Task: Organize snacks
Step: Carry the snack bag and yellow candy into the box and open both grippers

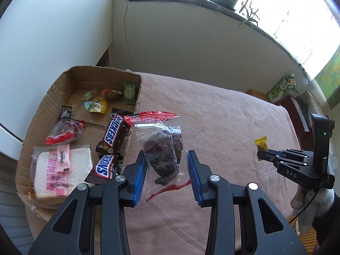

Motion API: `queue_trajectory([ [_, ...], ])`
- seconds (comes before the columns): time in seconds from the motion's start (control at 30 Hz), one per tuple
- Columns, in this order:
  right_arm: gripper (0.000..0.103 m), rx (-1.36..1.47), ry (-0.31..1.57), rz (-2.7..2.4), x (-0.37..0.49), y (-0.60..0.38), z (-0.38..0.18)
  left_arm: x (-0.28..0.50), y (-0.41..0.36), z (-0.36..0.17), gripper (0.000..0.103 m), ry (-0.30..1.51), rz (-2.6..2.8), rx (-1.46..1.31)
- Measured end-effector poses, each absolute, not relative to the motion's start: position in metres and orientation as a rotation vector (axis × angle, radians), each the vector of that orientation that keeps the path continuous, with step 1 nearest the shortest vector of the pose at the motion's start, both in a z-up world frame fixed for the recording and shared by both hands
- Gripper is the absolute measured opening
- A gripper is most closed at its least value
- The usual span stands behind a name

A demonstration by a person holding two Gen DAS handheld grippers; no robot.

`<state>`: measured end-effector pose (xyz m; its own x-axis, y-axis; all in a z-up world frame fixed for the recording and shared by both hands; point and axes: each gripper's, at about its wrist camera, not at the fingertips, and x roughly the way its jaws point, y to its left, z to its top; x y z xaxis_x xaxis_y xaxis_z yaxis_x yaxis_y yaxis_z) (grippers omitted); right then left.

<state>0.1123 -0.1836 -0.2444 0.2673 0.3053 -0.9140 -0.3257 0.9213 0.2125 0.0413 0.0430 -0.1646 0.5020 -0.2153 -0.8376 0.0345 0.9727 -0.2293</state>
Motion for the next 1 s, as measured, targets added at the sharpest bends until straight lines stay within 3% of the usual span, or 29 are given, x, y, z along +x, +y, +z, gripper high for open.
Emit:
queue_trajectory([
  [0.53,0.008,-0.064,1.103,0.660,0.137,-0.076,-0.178,0.036,0.102,-0.144,0.036,0.968,-0.010,-0.193],
  [1.0,0.008,-0.149,1.040,0.870,0.135,0.046,-0.155,0.027,0.151,-0.144,0.037,0.963,0.099,-0.229],
])
